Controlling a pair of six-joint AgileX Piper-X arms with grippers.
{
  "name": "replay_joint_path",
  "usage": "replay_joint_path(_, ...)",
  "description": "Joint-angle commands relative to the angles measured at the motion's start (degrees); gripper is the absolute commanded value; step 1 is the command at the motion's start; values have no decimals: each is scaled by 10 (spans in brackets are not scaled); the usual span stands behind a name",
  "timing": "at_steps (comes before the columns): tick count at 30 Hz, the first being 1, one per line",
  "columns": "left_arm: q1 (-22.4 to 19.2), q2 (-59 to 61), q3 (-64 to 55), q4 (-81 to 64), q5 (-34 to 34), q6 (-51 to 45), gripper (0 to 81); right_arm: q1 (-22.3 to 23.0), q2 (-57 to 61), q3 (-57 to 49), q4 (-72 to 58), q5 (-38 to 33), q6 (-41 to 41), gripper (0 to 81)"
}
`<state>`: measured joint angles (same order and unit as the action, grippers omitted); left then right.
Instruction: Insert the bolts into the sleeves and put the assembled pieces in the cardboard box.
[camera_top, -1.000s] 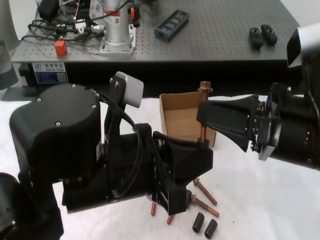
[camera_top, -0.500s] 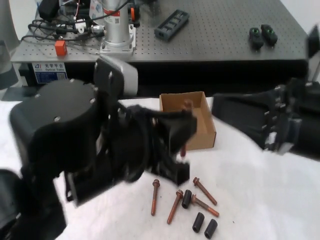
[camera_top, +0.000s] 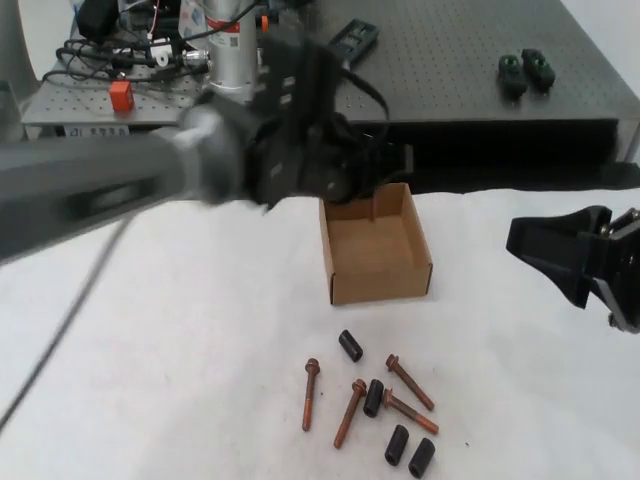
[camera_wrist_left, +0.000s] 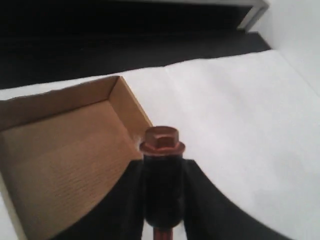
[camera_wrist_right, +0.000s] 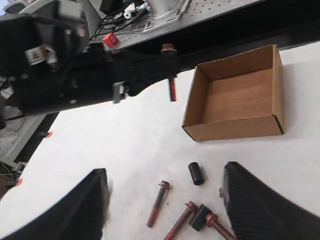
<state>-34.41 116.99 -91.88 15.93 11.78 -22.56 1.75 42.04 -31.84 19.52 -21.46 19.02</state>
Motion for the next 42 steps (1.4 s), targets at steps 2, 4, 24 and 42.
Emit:
replay_joint_path(2, 1, 37, -67, 36, 5, -1, 7, -3, -4, -3, 4, 3, -8, 491)
replay_joint_path(4, 1, 86, -123, 62, 7, -1, 7, -3, -4, -3, 8, 3, -8, 491)
replay_joint_path(24, 9, 158, -237, 132, 161, -60, 285, -2, 25, -18, 40, 11, -25, 461)
replay_joint_path(42, 22, -302, 224, 140, -99, 157, 285, 159, 460, -231, 215, 211, -281, 447)
